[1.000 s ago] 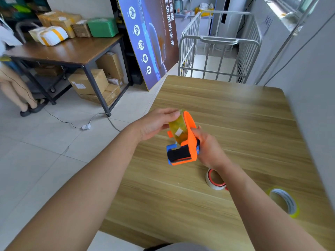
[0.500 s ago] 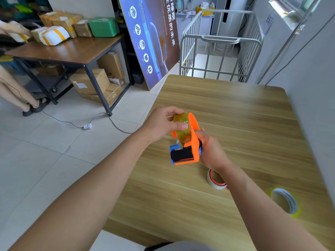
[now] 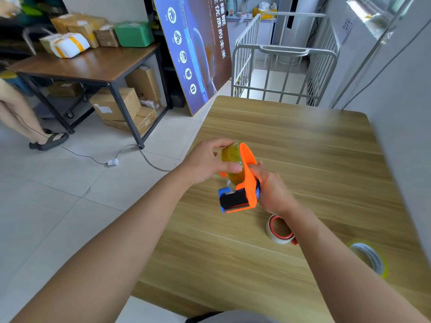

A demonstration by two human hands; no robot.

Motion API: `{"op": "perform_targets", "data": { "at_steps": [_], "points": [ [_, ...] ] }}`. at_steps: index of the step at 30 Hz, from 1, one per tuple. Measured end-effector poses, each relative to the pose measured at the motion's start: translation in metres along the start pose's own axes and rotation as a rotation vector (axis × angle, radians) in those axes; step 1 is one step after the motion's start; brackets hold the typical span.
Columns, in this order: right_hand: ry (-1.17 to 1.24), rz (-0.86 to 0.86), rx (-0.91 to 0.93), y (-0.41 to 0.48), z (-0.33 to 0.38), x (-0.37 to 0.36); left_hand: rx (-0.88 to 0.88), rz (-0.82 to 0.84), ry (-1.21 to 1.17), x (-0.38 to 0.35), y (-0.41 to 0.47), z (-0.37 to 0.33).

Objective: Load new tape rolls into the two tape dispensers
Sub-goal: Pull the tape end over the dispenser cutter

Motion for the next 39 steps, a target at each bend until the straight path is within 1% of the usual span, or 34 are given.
{"op": "perform_targets", "data": {
  "at_steps": [5, 8, 11, 15, 18, 20, 23, 25, 29, 32, 35, 39],
  "points": [
    [-0.013, 0.016, -0.002, 0.001, 0.002, 0.002, -0.003, 0.039, -0.003, 0.004, 0.001, -0.005],
    [-0.02, 0.023, -0.007, 0.001, 0.006, 0.001, -0.025, -0.027, 0.008, 0.008, 0.003, -0.01],
    [-0.005, 0.052, -0.055, 0.004, 0.008, 0.003, -0.002, -0.058, -0.048, 0.006, 0.004, -0.008],
    [0.122, 0.16, -0.143, 0.008, 0.014, 0.004, 0.076, -0.03, -0.114, 0.003, 0.006, -0.002],
    [0.313, 0.201, -0.219, 0.009, 0.02, 0.004, 0.148, -0.03, -0.114, 0.003, 0.007, 0.002],
    [0.394, 0.245, -0.266, 0.008, 0.019, 0.004, 0.191, -0.025, -0.117, 0.002, 0.006, 0.005],
    [0.427, 0.313, -0.309, 0.008, 0.019, 0.007, 0.24, -0.018, -0.117, 0.0, 0.004, 0.01],
    [0.461, 0.332, -0.336, 0.006, 0.017, 0.008, 0.274, -0.029, -0.127, 0.0, 0.003, 0.014],
    [0.437, 0.342, -0.334, 0.004, 0.014, 0.004, 0.338, -0.078, -0.183, 0.004, 0.003, 0.018],
    [0.438, 0.343, -0.337, 0.003, 0.012, 0.0, 0.34, -0.117, -0.228, 0.007, 0.004, 0.018],
    [0.441, 0.356, -0.333, 0.001, 0.011, -0.004, 0.303, -0.146, -0.231, 0.003, 0.005, 0.018],
    [0.442, 0.349, -0.339, 0.002, 0.008, -0.006, 0.232, -0.199, -0.052, -0.001, 0.007, 0.018]
  ]
}}
Point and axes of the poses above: each hand's wrist, its own y-axis towards the middle knuckle, its own x-axis out of the back of the hand, z = x × y, the point moved 3 cm from there along y, towards the middle knuckle, and after that the axes turned 13 degrees about x, right-handed, at the moved point
